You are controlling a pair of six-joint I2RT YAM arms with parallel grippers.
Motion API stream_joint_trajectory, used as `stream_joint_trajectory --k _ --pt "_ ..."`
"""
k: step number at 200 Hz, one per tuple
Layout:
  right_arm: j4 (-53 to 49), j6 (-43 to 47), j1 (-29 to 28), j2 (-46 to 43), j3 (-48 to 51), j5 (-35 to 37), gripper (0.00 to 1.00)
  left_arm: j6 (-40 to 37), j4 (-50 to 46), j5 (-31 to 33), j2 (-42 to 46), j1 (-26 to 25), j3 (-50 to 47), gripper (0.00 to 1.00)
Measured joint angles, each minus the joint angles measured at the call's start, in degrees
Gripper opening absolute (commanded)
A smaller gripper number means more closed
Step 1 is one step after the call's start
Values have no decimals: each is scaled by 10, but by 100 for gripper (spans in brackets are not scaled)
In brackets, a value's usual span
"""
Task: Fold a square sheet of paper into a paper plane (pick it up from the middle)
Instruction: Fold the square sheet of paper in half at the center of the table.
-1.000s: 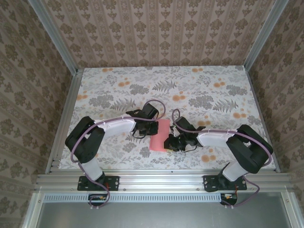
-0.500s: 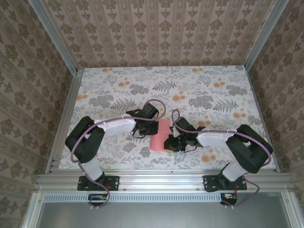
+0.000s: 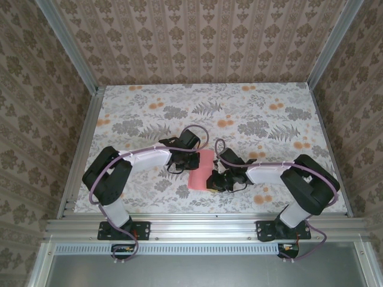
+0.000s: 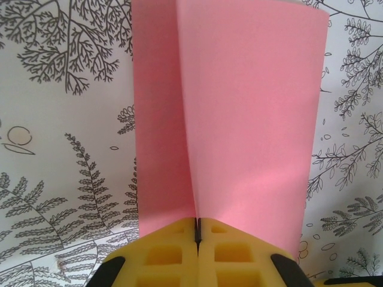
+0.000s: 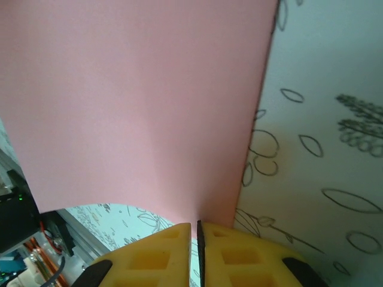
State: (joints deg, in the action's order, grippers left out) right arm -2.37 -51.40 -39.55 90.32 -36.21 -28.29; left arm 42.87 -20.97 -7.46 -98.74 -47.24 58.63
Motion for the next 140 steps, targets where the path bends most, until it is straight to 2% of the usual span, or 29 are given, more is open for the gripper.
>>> stream_joint_trajectory --k 37,62,101,140 --pt "-21 21 50 -14 -42 10 14 0 -1 0 0 0 0 0" --pt "4 28 84 13 -66 9 14 0 -2 0 -2 0 1 0" --pt "26 31 89 81 -69 5 14 0 -5 0 -8 0 10 0" --pt "32 33 92 81 -72 1 14 0 -9 0 -10 0 13 0"
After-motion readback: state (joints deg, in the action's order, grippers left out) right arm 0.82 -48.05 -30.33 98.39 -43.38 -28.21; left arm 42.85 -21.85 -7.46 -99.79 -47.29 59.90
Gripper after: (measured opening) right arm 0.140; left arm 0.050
